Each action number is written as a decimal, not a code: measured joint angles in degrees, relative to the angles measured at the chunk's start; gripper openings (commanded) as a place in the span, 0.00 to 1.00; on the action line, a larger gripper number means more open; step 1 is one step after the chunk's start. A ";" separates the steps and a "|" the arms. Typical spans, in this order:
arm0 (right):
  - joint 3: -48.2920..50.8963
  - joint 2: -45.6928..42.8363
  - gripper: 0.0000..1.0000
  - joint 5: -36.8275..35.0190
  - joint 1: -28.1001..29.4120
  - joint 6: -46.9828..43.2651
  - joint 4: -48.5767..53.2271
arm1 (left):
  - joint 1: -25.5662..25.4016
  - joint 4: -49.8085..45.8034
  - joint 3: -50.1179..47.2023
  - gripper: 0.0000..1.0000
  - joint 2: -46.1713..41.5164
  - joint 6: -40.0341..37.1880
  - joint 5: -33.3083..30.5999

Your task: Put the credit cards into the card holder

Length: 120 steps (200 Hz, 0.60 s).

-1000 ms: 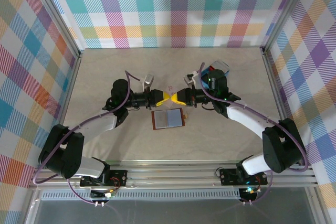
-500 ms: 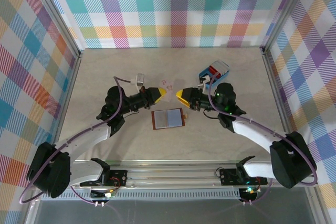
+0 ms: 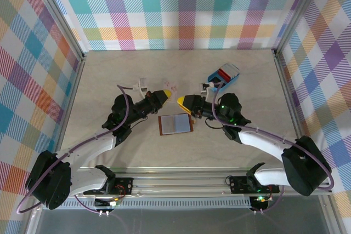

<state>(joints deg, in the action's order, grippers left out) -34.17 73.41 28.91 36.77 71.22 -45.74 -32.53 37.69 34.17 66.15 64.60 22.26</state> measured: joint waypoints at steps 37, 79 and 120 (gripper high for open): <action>0.00 1.14 0.54 -0.90 0.98 0.39 -1.14 | -0.37 0.02 0.02 0.00 0.50 -0.50 -1.40; -0.55 1.62 0.53 -1.36 1.53 0.37 -1.81 | -0.46 0.04 0.02 0.00 0.55 -0.98 -2.03; -1.27 2.01 0.52 -2.14 1.53 0.37 -1.81 | -0.83 0.04 0.02 0.00 0.55 -1.03 -2.43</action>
<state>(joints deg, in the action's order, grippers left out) -35.44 75.42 26.76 38.30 71.59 -47.55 -33.36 37.74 34.20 66.70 63.57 19.84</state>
